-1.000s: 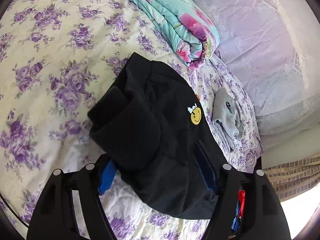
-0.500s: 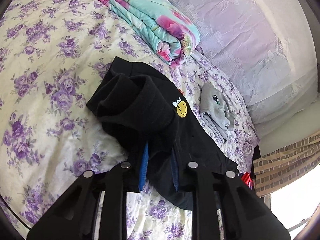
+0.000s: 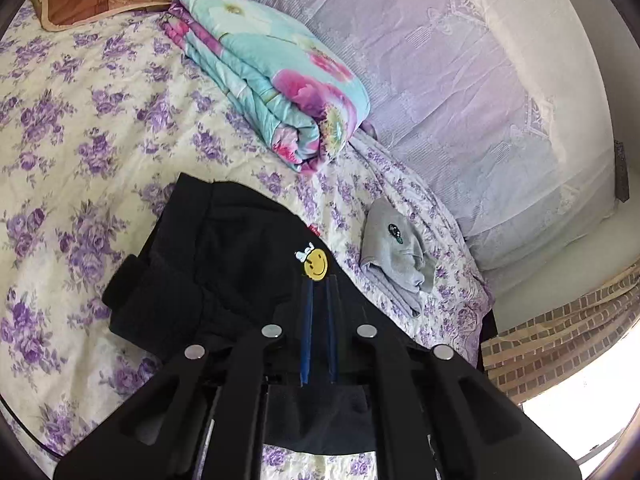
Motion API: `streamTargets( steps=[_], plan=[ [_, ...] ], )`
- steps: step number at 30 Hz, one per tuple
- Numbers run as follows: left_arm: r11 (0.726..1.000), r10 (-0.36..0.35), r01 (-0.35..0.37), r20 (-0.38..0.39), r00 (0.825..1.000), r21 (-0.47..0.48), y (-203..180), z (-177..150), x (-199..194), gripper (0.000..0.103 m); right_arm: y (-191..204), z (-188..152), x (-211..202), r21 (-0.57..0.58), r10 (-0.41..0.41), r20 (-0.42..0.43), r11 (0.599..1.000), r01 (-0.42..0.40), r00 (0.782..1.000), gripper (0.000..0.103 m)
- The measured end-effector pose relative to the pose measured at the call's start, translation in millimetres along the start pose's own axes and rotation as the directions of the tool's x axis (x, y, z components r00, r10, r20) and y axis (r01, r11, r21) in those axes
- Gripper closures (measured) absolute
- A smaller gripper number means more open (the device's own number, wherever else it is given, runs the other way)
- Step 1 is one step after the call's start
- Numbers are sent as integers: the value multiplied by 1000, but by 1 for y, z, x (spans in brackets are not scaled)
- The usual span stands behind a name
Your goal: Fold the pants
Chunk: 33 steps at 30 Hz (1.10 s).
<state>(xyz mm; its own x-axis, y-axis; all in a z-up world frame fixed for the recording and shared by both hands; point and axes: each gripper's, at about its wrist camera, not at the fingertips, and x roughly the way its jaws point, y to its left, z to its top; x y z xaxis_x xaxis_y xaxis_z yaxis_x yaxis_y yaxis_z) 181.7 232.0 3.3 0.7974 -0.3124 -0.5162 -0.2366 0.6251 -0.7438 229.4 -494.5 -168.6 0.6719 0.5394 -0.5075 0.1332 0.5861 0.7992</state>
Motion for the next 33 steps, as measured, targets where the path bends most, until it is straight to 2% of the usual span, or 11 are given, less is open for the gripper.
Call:
streamTargets(
  steps=[4, 7, 11, 12, 13, 15, 20, 24, 27, 31, 33],
  plan=[
    [999, 38, -38, -3, 999, -11, 16, -21, -17, 96, 18, 19, 30, -56, -25, -13, 998, 25, 1000, 72],
    [996, 78, -78, -5, 997, -48, 38, -35, -31, 81, 38, 43, 50, -108, -45, -4, 993, 44, 999, 74],
    [990, 88, -91, -24, 996, -105, 64, -52, -40, 79, 59, 74, 76, -115, -60, -26, 992, 56, 998, 74],
    [988, 99, -102, -31, 995, -116, 69, -57, -39, 77, 63, 77, 79, -115, -69, -35, 991, 65, 997, 70],
    [986, 107, -111, -40, 993, -125, 73, -60, -38, 72, 66, 77, 79, -113, -74, -36, 991, 70, 997, 63],
    [984, 115, -122, -64, 991, -126, 78, -68, -32, 68, 67, 75, 74, -120, -62, -38, 991, 57, 997, 60],
    [988, 106, -117, -103, 989, -103, 76, -73, -13, 67, 42, 59, 47, -51, -27, -46, 998, 24, 999, 58],
    [988, 96, -109, -120, 988, -111, 76, -71, 3, 62, 25, 46, 32, -20, -24, -36, 1000, 23, 999, 58],
    [987, 95, -111, -130, 987, -120, 76, -72, 9, 61, 22, 42, 37, -16, -25, -37, 1000, 25, 999, 60],
    [986, 92, -108, -129, 987, -125, 77, -75, 6, 59, 36, 47, 61, -44, 13, -67, 999, -16, 998, 61],
    [986, 96, -112, -126, 987, -126, 78, -76, 4, 59, 44, 50, 78, -76, 11, -82, 997, -18, 997, 66]
  ],
)
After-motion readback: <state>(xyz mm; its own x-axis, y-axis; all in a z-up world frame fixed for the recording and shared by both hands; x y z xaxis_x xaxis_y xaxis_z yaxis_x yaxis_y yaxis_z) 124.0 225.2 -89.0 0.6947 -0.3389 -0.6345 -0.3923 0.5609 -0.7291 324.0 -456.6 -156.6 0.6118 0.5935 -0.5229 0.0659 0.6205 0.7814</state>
